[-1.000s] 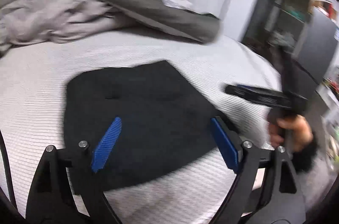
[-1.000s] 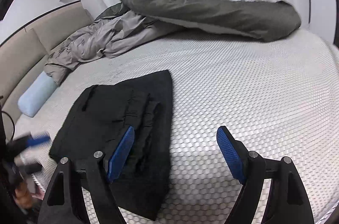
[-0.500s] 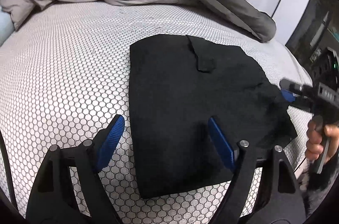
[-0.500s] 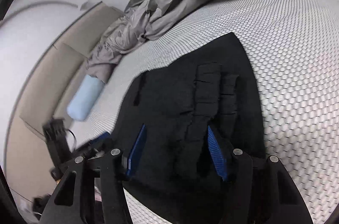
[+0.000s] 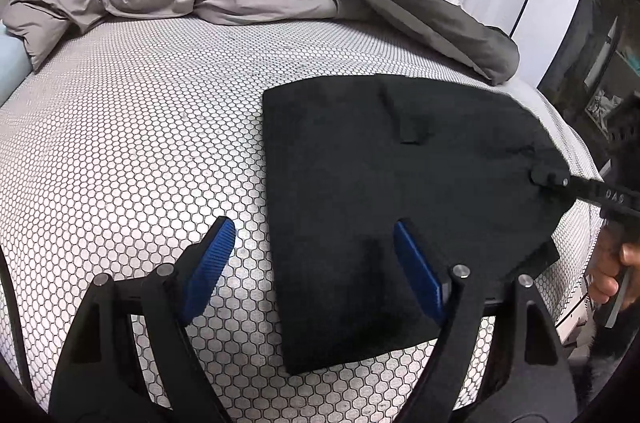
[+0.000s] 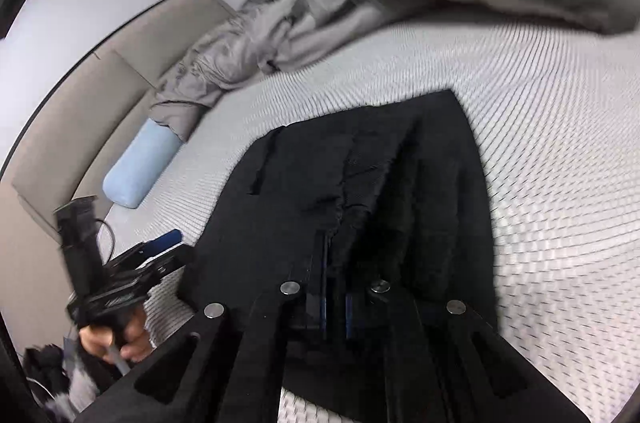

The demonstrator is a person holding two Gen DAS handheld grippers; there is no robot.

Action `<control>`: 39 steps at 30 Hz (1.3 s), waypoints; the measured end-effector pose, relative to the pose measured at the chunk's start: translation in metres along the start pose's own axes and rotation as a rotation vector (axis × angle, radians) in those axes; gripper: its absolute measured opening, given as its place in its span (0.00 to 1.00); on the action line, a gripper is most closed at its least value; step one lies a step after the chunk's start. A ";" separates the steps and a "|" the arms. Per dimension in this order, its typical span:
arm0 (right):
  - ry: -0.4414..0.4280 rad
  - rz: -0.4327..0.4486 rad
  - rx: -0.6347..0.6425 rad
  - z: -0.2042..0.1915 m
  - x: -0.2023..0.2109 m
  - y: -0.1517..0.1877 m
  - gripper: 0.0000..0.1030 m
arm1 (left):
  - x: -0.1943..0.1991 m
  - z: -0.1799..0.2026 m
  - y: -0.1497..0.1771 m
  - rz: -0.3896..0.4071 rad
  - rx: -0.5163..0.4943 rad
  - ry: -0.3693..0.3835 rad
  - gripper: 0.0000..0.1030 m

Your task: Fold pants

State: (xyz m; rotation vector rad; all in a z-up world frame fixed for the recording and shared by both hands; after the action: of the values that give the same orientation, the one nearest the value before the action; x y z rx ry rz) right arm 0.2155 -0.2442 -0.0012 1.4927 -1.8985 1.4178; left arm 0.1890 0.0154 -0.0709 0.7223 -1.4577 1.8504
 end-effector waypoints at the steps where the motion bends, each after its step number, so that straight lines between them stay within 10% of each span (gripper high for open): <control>1: 0.044 -0.015 -0.008 0.009 0.000 0.005 0.06 | -0.001 0.000 0.000 -0.004 -0.003 -0.003 0.77; 11: -0.015 -0.043 -0.165 0.060 0.012 0.018 0.40 | -0.012 0.010 0.004 -0.033 -0.045 -0.021 0.77; 30: -0.231 -0.157 -0.209 0.041 -0.018 0.023 0.42 | -0.020 0.015 0.004 -0.047 -0.062 -0.028 0.77; 33: -0.184 -0.124 -0.188 0.041 -0.024 0.019 0.15 | -0.017 0.012 0.002 -0.039 -0.055 -0.029 0.77; 39: -0.274 -0.010 -0.169 0.010 0.033 0.009 0.13 | 0.003 -0.002 -0.007 0.006 -0.026 -0.020 0.77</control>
State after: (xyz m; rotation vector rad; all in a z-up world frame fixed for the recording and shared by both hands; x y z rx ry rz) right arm 0.1975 -0.2706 0.0153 1.6787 -2.1064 1.0608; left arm 0.1927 0.0188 -0.0643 0.7258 -1.4956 1.8306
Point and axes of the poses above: each gripper's, at about its wrist camera, not at the fingertips, and x roughly against the way its jaws point, z to its right, y to its underside, the point moved 6 cm from there along -x, roughly the way its jaws point, and after that the axes turned 4 degrees about -z, right-handed, at the moved point
